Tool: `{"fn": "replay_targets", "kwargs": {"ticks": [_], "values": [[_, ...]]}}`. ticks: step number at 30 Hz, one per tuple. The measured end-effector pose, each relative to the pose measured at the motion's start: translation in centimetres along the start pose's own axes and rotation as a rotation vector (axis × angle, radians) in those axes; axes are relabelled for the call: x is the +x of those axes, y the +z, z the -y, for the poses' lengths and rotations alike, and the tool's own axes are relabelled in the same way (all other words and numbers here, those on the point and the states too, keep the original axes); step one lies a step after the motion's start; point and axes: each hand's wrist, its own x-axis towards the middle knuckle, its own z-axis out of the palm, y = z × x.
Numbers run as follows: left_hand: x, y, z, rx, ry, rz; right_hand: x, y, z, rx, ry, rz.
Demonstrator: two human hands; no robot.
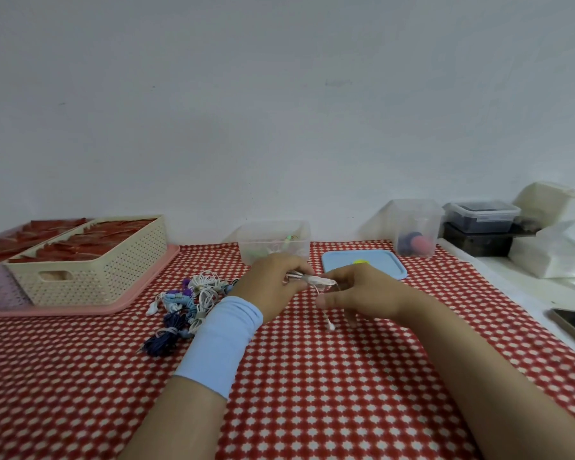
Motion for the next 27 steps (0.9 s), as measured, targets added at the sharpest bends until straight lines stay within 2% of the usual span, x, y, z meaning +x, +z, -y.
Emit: {"fn": "replay_targets", "kwargs": {"ticks": [5, 10, 13, 16, 19, 21, 27], "values": [[0.2, -0.8, 0.5, 0.156, 0.024, -0.048, -0.1, -0.5, 0.0, 0.03, 0.002, -0.089], [0.2, -0.6, 0.4, 0.167, -0.029, -0.162, 0.0, -0.2, 0.3, -0.018, 0.008, -0.095], [0.2, -0.2, 0.0, 0.007, -0.066, -0.218, 0.1, 0.1, 0.3, -0.048, 0.045, -0.141], [0.4, 0.1, -0.5, -0.191, -0.113, -0.25, 0.2, 0.2, 0.4, 0.062, 0.072, -0.183], [0.4, 0.3, -1.0, -0.359, -0.119, -0.237, 0.1, 0.3, 0.7, 0.223, 0.049, -0.065], [0.5, 0.2, -1.1, -0.461, -0.127, -0.247, -0.1, 0.4, 0.9, 0.217, 0.019, -0.002], [1.0, 0.2, -0.4, -0.651, -0.182, -0.26, 0.2, 0.4, 1.1, 0.262, -0.011, -0.037]]}}
